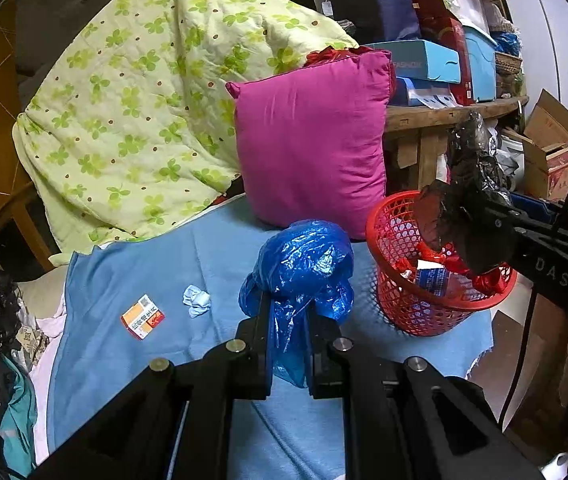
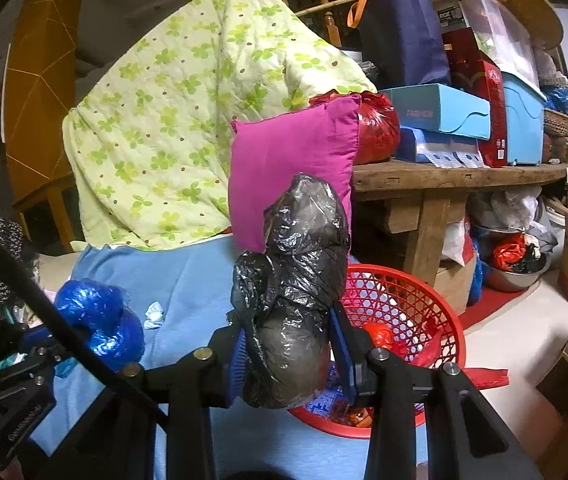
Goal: Collect trash
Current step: 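Lower the black bag into the red basket and open the right tool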
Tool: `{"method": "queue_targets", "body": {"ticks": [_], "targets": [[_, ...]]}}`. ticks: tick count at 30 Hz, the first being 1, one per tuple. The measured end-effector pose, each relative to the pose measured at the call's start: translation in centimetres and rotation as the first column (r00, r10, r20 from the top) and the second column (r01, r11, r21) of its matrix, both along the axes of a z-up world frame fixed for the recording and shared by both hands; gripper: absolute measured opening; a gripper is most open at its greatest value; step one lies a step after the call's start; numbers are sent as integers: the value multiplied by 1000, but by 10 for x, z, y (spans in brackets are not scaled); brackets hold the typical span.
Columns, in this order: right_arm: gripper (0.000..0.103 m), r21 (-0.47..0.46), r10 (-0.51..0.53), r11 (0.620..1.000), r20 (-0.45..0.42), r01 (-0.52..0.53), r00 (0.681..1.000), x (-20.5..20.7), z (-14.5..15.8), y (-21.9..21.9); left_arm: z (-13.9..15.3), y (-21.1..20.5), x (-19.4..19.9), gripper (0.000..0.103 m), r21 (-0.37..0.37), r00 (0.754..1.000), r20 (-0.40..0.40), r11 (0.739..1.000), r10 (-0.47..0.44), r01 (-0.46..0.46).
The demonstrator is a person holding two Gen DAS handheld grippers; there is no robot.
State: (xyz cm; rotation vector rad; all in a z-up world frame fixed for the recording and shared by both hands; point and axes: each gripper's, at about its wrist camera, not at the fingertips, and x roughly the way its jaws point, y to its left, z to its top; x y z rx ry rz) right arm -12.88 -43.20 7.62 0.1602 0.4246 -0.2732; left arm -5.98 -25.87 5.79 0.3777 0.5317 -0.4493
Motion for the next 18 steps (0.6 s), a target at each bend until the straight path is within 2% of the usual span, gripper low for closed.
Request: {"method": "queue_targets", "body": {"ticks": [9,18], "targets": [[40,7,-10,1000,2,10,1000,-5,-4,-11,-3,2,3,13,-17,999,-41,1000,-16,15],[40,87,-108,991,21,106,994,-29,-6,-62,-6,-2,3,13,-75,990,-97,993,-102,95]]}}
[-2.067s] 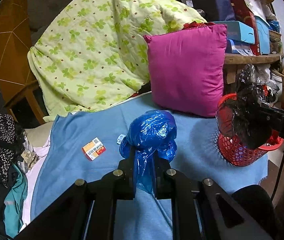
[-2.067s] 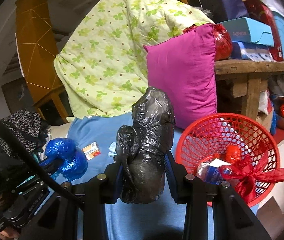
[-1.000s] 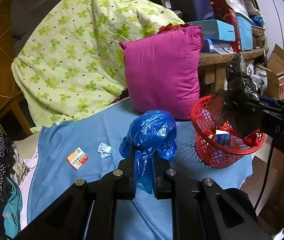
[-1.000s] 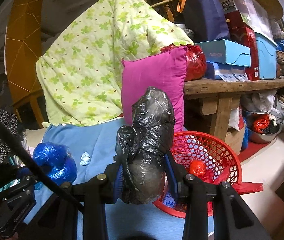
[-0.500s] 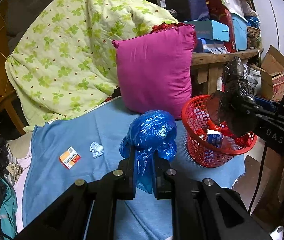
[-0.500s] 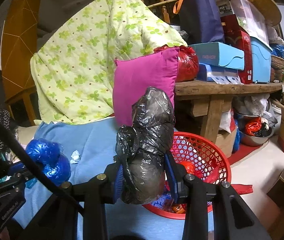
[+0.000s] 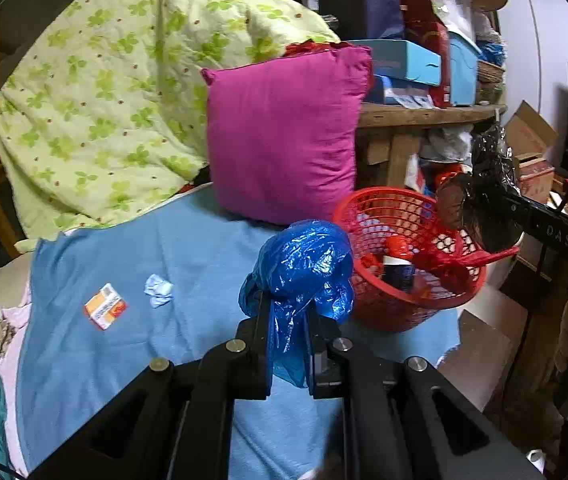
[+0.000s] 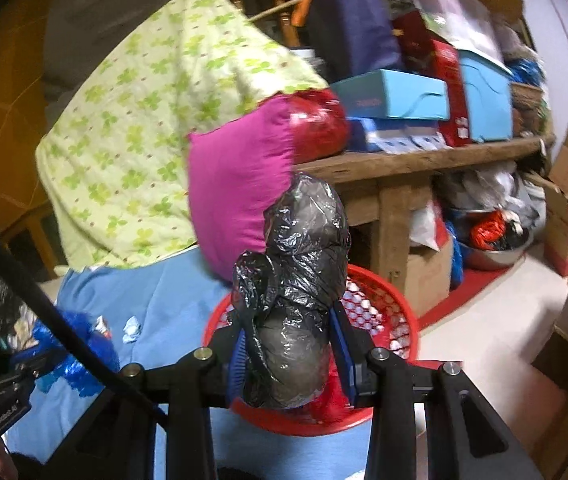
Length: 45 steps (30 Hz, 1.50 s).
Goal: Collect trash
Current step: 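Lower the black bag into the red basket and open the right tool, then move the right tool back over the white tissue on the blanket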
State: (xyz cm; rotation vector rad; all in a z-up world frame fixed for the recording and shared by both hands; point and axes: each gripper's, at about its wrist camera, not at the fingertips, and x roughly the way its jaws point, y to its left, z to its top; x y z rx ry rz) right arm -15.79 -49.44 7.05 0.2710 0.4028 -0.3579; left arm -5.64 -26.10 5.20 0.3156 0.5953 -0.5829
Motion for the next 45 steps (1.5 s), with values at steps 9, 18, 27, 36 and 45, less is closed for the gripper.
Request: {"method": "queue_targets", "body": {"ticks": [9,18,27,36,45], "targets": [[40,50,-71,996,26,70,997,-19,-1,-33,14,-48,11,13,-40,992,-5,991,-127,127],[41,123,-66,990,17,63,998,-4,-9,-60,12,-116,30,15,-73,975,-28,973,-220,218],[51,168,-11,986,2,10,1000,35,-26,-79,-3,-119,44,68,-82,979,36,976,-201,204],[65,135,57,989,63,-65,996,41,-17,-47,-19,-2,61,72,-75,998,63,997,-27,32],[65,21,265,963,98,-269,959,77,11,43,-75,188,107,72,-81,919,-71,916,388,-393]]}}
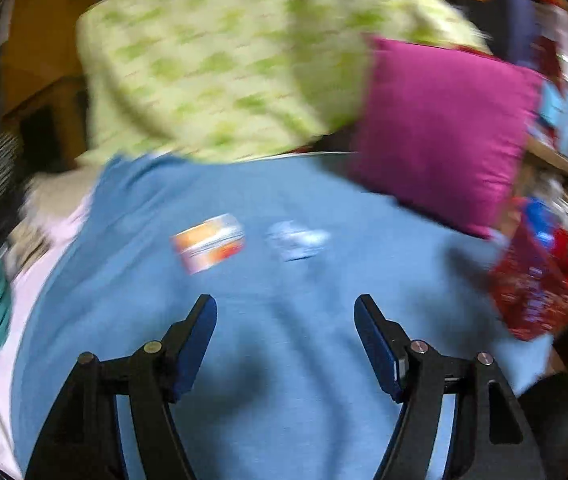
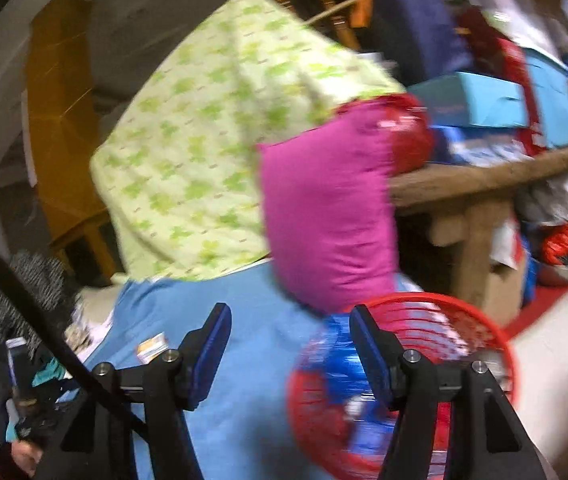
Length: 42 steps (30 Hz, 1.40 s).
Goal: Collect trash
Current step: 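Move the right tool back over the white tissue on the blanket, then grasp the white tissue with the right tool while the left tool grasps the medicine box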
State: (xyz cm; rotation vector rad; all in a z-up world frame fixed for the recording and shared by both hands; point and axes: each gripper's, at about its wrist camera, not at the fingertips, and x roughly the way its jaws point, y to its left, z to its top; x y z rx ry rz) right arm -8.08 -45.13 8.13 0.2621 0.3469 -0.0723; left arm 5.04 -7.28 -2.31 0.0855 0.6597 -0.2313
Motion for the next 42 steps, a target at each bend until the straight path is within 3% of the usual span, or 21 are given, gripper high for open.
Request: {"method": "queue_targets", "body": {"ticks": [4,7,14,20,26,30,36,40,42], "targets": [[65,-3,152,988,-81,-153,985,48,-13,56,-9,54,20,72,-15,990,-12,990,143,-143],[65,25,241,970,-172,-240,955,88,-38,90,-13,71,36,72,-27,983,-9,983,183,-183],[65,95,350,936,-337,-338,874,194,-100,144,-22,78,89,75,-15,991,12,991,134,-134],[65,110,366,930,-362,-350,857,270,-134,170,-37,77,164,75,-41,995,-14,994,101,-102],[61,91,383,921,-397,-379,834,330,-168,188,-52,70,205,76,-47,999,14,998,52,-51],[59,81,375,921,-441,-380,815,355,-192,193,-69,56,215,79,-15,1000,4,1000,-6,6],[44,57,366,916,-522,-396,770,371,-216,203,-79,42,225,79,-8,997,-39,998,-67,67],[32,34,362,914,-520,-405,773,366,-214,208,-89,33,222,79,46,992,-71,993,-105,108],[32,49,371,913,-512,-405,775,363,-212,207,-91,31,220,79,53,989,-78,990,-123,127]]}}
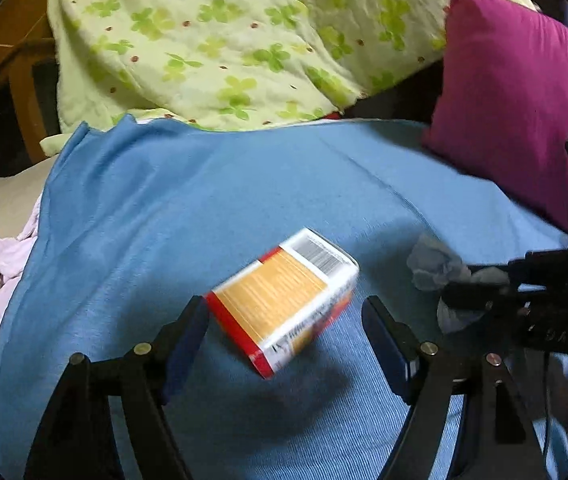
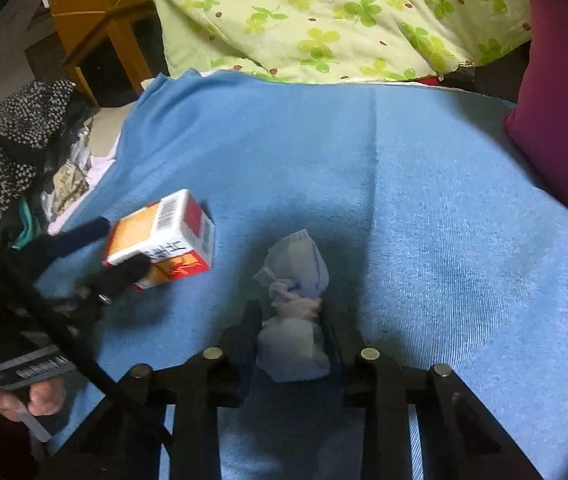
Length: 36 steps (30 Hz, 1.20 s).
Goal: Collect trash
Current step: 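Grasp the white tissue with the right tool while the left tool grasps the medicine box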
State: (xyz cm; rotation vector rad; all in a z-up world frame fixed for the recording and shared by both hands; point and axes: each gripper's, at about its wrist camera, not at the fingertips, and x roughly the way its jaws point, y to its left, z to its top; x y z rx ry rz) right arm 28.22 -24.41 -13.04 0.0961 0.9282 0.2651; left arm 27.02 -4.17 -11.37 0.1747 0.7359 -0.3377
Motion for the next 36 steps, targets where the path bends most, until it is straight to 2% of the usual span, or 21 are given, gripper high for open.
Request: {"method": "queue_targets", "body": {"ticks": [6,9,12,16,20,25,26,27,28,29,36], "targets": [[32,11,4,1000,5,-4,1000,-14,9,1,3,3,-5,78,-1,1000,7,1000,-18,18],[32,14,2,1000,1,-2,1000,-20,11,1,12,15,-3,78,-47,1000,27,999,-9,11],[32,33,-3,999,-4,3,1000,-19,12,-3,11,23,3,79,-25,999,45,1000,9,-8],[32,45,-13,999,-26,14,1000,-16,7,-6,-4,32,21,79,-78,999,-36,997,-16,13],[32,40,-15,999,-45,17,999,-15,2,-7,-13,31,28,79,-155,994,-80,986,-70,57],[32,66,-32,997,-55,36,998,-13,1,-12,-15,17,22,79,-133,991,-75,986,-107,97],[32,68,-37,997,-54,40,998,-12,1,-14,-16,15,22,78,-119,991,-81,989,-102,92],[32,69,-42,997,-52,46,998,-13,1,-16,-18,13,22,64,-98,992,-89,992,-84,75],[32,72,-47,996,-50,51,998,-13,2,-18,-20,12,22,56,-94,992,-100,993,-78,69],[32,75,-54,996,-47,58,997,-14,4,-20,-21,11,22,53,-101,990,-117,992,-83,71],[32,92,-101,990,-23,103,995,-19,13,-35,-12,5,9,53,-82,993,-82,994,-80,73]]}}
